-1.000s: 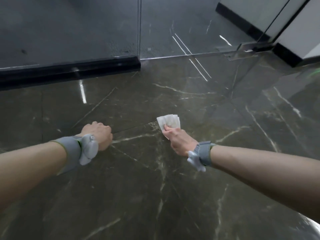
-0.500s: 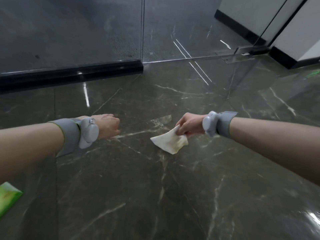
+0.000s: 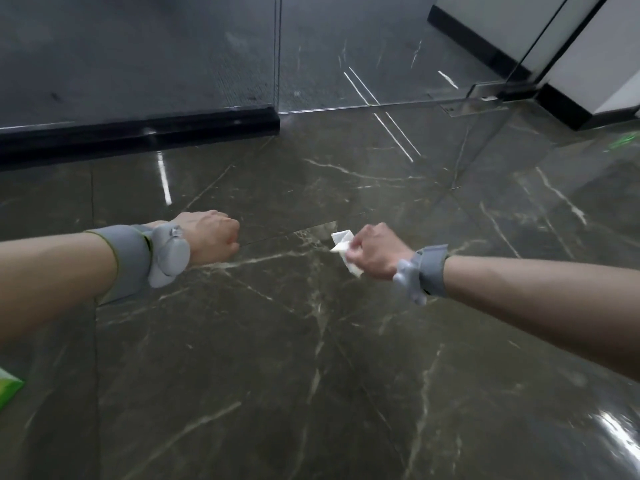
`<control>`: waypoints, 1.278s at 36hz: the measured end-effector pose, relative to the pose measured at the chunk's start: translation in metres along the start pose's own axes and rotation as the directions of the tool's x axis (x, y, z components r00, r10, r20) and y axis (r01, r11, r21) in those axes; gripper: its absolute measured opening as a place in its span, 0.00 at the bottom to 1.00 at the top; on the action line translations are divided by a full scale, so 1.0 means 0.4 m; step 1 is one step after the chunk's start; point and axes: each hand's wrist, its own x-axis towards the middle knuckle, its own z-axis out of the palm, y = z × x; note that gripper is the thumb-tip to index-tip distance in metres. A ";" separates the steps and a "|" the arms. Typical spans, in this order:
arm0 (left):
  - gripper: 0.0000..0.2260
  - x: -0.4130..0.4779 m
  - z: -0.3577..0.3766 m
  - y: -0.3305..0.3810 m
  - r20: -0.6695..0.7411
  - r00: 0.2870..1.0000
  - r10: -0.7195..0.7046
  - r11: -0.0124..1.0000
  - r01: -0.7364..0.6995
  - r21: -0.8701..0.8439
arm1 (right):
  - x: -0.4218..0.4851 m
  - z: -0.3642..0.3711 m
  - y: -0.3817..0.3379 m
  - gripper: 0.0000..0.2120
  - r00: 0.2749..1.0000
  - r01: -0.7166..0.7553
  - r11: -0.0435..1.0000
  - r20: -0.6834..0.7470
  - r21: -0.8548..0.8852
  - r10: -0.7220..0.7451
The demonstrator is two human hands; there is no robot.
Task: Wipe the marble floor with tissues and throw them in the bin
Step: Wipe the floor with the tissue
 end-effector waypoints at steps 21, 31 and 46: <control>0.12 0.151 0.144 0.055 -0.234 0.971 0.049 0.993 -0.073 -0.093 | 0.134 0.119 0.070 0.32 0.984 0.165 0.983 0.077 -0.074 -0.159; 0.12 0.179 0.174 0.061 -0.400 0.911 0.101 0.992 -0.125 -0.035 | 0.220 0.074 0.116 0.26 0.983 0.156 0.982 -0.076 -0.111 -0.165; 0.18 0.196 0.272 0.102 -0.556 0.798 0.233 0.971 -0.225 0.084 | 0.302 0.034 0.126 0.13 0.968 0.138 0.990 -0.211 0.003 -0.135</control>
